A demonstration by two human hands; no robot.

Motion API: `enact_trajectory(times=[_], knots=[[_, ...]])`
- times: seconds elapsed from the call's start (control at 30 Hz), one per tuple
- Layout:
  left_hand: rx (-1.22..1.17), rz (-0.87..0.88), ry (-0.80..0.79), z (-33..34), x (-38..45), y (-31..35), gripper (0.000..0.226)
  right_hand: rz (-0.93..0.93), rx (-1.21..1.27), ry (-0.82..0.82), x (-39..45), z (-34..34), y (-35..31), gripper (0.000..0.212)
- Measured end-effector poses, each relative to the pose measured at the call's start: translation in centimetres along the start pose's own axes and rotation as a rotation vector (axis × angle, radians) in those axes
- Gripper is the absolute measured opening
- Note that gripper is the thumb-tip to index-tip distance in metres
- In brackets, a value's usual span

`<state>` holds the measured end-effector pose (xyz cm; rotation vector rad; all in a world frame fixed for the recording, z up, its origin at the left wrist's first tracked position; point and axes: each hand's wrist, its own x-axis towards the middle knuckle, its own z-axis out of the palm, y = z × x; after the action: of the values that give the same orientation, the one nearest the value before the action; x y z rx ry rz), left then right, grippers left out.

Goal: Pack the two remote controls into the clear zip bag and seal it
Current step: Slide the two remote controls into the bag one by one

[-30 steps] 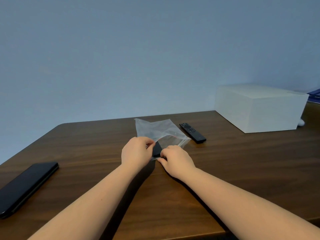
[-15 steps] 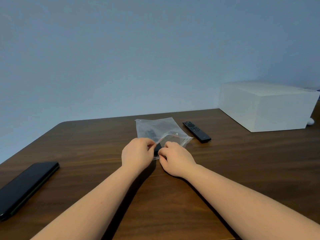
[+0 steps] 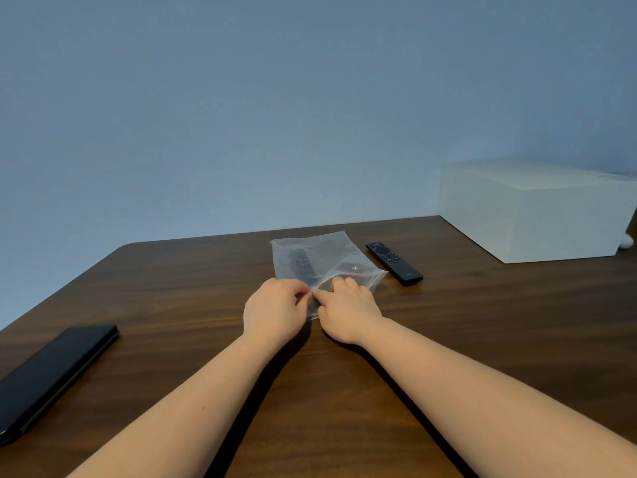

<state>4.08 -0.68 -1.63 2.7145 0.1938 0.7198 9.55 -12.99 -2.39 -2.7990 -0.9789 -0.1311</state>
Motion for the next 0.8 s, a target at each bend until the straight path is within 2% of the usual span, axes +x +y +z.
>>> enact_trajectory(times=[0.07,0.13,0.27,0.33,0.47,0.57,0.8], knots=[[-0.007,-0.002,-0.011,-0.1,0.1,0.0,0.019,-0.049,0.048,0.087,-0.9,-0.3,0.5,0.038],[-0.02,-0.005,-0.019,-0.2,0.2,0.1,0.018,-0.071,0.103,0.246,-2.0,-0.7,1.8,0.033],[-0.019,0.006,-0.002,-0.3,0.3,0.2,0.019,0.085,0.115,0.594,-3.6,-1.1,5.5,0.026],[-0.015,0.018,0.008,-0.3,0.3,0.4,0.019,0.252,0.057,0.565,-3.6,-1.0,7.5,0.028],[-0.014,0.04,0.015,-0.4,0.3,0.8,0.019,0.515,0.091,0.334,-2.9,-0.7,9.7,0.051],[-0.01,0.045,0.014,-0.4,0.3,1.1,0.019,0.52,0.109,0.277,-2.2,-0.7,10.2,0.05],[0.009,0.069,-0.027,0.2,-0.1,0.7,0.019,0.507,0.132,0.279,-1.5,-1.2,10.6,0.037]])
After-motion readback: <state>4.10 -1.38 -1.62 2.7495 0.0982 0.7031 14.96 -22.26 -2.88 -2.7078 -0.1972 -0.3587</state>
